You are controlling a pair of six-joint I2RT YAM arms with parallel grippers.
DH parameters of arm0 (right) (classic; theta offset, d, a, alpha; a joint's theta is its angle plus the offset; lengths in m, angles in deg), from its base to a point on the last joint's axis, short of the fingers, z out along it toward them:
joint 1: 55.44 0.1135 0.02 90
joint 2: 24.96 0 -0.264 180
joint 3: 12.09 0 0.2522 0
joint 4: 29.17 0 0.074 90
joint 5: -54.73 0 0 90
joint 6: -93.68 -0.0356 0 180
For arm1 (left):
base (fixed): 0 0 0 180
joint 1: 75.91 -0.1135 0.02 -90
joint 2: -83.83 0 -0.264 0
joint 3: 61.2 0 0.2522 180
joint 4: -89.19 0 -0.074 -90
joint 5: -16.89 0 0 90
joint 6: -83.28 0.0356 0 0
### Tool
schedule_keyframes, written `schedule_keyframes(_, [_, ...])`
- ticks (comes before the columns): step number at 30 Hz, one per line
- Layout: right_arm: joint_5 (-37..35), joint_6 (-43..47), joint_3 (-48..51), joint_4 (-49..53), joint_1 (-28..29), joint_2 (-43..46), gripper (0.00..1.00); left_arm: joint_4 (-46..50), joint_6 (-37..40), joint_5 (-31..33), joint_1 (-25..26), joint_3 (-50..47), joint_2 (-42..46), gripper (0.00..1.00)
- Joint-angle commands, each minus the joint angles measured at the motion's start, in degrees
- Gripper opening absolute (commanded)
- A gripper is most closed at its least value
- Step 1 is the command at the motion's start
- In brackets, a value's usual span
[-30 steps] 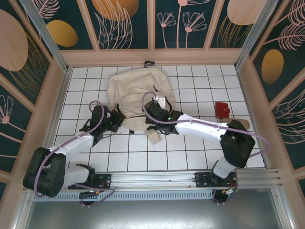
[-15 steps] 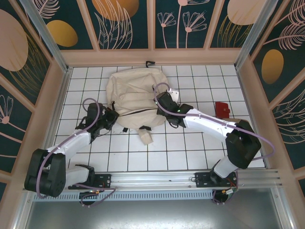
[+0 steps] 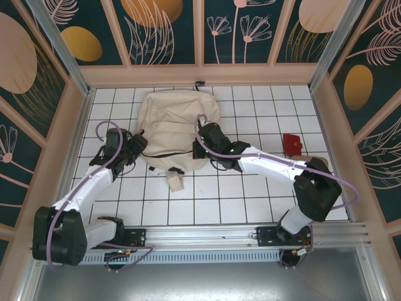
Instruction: Pack the student bag
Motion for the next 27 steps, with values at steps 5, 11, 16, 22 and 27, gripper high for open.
schedule_keyframes(5, [7.34,1.88,-6.14,-5.78,4.54,-7.02,0.0,4.26,-4.38,-8.22,0.75,-4.23,6.72,0.64])
schedule_keyframes(11, [7.38,3.11,-9.07,-5.71,5.79,-9.11,0.0,-3.31,-11.15,-11.15,3.21,-8.46,9.12,0.66])
schedule_keyframes(16, [7.88,5.26,-9.62,-4.38,7.33,-9.06,0.0,-9.69,-11.98,-11.56,4.25,-7.4,4.99,0.65])
schedule_keyframes(22, [2.29,5.99,-8.63,-0.54,9.45,-6.7,0.0,-10.37,-12.13,-8.5,4.67,-8.04,1.21,0.42])
schedule_keyframes(27, [-9.66,3.22,-7.87,4.83,9.63,-5.64,0.0,-8.26,-11.67,-4.05,4.67,-9.2,1.19,0.06])
